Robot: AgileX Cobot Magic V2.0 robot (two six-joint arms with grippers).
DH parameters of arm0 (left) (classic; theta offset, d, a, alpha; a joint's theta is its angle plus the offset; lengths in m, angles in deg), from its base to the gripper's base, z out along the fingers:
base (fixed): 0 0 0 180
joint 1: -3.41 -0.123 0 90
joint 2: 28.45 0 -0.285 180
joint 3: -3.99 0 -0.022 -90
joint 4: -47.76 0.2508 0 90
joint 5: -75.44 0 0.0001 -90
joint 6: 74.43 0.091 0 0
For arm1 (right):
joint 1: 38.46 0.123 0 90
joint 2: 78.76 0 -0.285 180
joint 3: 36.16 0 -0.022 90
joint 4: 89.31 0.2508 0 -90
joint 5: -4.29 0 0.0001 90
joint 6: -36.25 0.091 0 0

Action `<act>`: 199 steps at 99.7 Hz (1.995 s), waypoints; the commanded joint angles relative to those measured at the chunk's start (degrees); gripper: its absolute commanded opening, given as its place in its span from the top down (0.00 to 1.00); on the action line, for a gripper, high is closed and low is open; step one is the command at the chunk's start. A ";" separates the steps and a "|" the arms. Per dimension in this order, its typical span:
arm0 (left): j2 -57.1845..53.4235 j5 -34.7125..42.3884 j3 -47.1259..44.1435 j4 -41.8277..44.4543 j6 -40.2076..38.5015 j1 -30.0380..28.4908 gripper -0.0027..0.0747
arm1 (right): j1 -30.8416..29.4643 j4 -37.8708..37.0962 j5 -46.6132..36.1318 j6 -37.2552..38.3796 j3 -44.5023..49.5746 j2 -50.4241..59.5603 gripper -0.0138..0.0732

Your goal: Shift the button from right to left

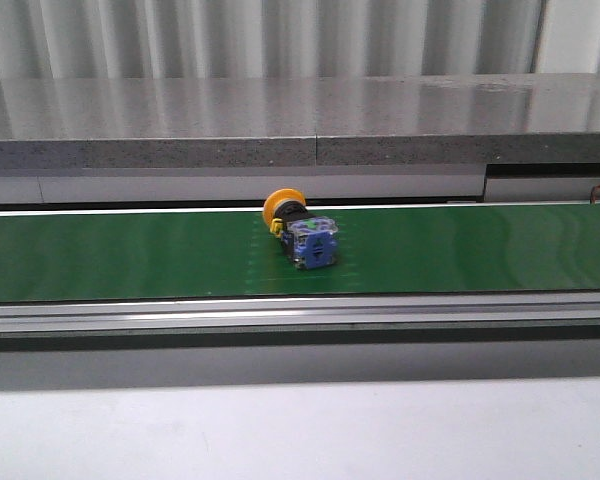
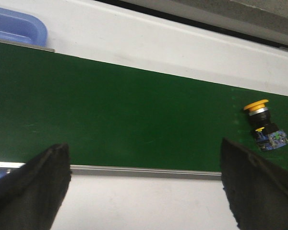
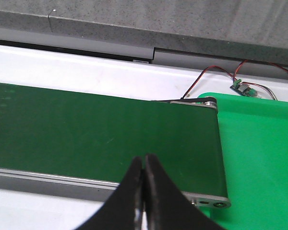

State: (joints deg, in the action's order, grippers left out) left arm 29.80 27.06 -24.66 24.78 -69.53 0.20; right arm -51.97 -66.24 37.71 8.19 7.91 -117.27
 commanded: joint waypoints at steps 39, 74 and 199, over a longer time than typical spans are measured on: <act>13.02 13.17 8.35 -1.19 -1.32 17.00 0.19 | -0.06 1.47 -3.88 -0.46 -1.48 -0.17 0.92; 26.02 14.59 16.46 13.65 -12.89 28.43 0.19 | -0.06 1.47 -3.88 -0.46 -1.48 -0.17 0.92; 44.77 16.61 17.99 19.66 -18.76 34.18 0.77 | -0.06 1.47 -3.88 -0.46 -1.48 -0.17 0.92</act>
State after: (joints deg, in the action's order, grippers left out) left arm 76.78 42.34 -8.59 43.47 -87.53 33.89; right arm -51.97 -66.24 37.71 8.19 8.04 -117.27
